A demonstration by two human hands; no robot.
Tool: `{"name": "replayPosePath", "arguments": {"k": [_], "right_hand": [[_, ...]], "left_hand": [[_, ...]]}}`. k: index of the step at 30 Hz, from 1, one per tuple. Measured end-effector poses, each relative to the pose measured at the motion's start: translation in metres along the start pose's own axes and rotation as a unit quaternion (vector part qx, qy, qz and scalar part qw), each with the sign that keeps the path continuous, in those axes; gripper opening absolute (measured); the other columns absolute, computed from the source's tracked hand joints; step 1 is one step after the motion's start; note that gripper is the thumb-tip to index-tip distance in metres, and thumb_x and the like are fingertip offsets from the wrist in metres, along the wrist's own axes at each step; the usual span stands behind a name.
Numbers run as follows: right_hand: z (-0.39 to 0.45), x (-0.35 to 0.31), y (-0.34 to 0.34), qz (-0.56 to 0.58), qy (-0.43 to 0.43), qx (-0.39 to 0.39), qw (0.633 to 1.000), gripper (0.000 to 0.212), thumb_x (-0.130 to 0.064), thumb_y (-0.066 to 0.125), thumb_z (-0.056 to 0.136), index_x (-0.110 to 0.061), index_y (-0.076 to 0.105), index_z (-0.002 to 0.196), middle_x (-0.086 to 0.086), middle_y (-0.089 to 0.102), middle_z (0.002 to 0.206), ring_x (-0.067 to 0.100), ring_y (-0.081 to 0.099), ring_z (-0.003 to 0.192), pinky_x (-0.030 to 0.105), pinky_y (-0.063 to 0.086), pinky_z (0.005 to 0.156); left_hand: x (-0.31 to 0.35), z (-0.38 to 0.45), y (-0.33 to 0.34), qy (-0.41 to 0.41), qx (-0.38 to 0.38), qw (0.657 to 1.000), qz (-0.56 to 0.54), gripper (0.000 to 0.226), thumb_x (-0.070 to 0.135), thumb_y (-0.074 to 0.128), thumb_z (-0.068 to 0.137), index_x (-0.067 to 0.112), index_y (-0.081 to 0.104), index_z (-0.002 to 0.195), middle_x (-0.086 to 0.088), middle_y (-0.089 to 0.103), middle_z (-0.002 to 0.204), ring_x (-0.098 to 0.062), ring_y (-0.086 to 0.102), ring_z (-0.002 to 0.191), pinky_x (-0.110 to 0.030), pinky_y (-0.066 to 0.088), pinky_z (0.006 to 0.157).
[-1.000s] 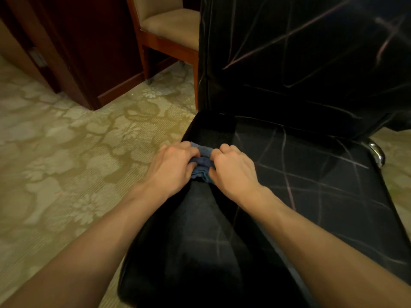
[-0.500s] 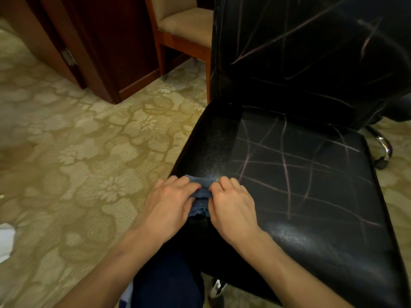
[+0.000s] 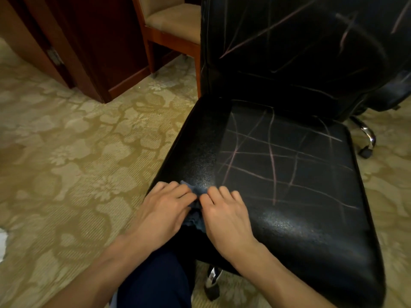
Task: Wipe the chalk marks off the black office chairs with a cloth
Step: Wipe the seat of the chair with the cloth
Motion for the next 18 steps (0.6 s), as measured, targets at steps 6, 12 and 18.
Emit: {"name": "replayPosePath", "arguments": {"k": [6,12,18], "right_hand": [[-0.030,0.016,-0.006,-0.004,0.010,0.012,1.000,0.015,-0.023,0.053,0.087,-0.018,0.065,0.094,-0.001,0.058,0.090,0.023,0.054,0.080,0.034,0.041,0.065],[-0.008,0.027,-0.002,0.006,0.010,0.021,1.000,0.014,-0.015,0.072,0.076,-0.016,0.061,0.085,0.001,0.055,0.083,0.024,0.052,0.075,0.033,0.042,0.065],[0.037,0.073,0.012,-0.044,0.078,0.022,0.996,0.032,-0.015,0.087,0.062,-0.011,0.062,0.080,0.009,0.056,0.077,0.030,0.055,0.070,0.037,0.048,0.060]], "left_hand": [[0.024,0.002,0.009,0.040,-0.002,0.999,-0.018,0.027,0.020,0.044,0.087,0.017,0.068,0.101,0.001,0.062,0.097,-0.019,0.059,0.084,-0.030,0.042,0.074],[0.013,0.019,0.011,0.007,-0.017,0.999,-0.033,0.033,0.020,0.039,0.086,0.015,0.066,0.104,-0.001,0.061,0.096,-0.021,0.059,0.083,-0.036,0.054,0.070],[0.000,0.082,0.021,-0.036,-0.010,0.999,-0.009,0.025,0.012,0.053,0.082,0.014,0.066,0.103,-0.007,0.061,0.094,-0.029,0.060,0.084,-0.041,0.053,0.071]]}}
Point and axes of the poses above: each hand's wrist, its own z-axis towards the middle knuckle, its own y-axis out of the palm, x = y × z, the point moved 8 cm from there along z, towards the middle knuckle
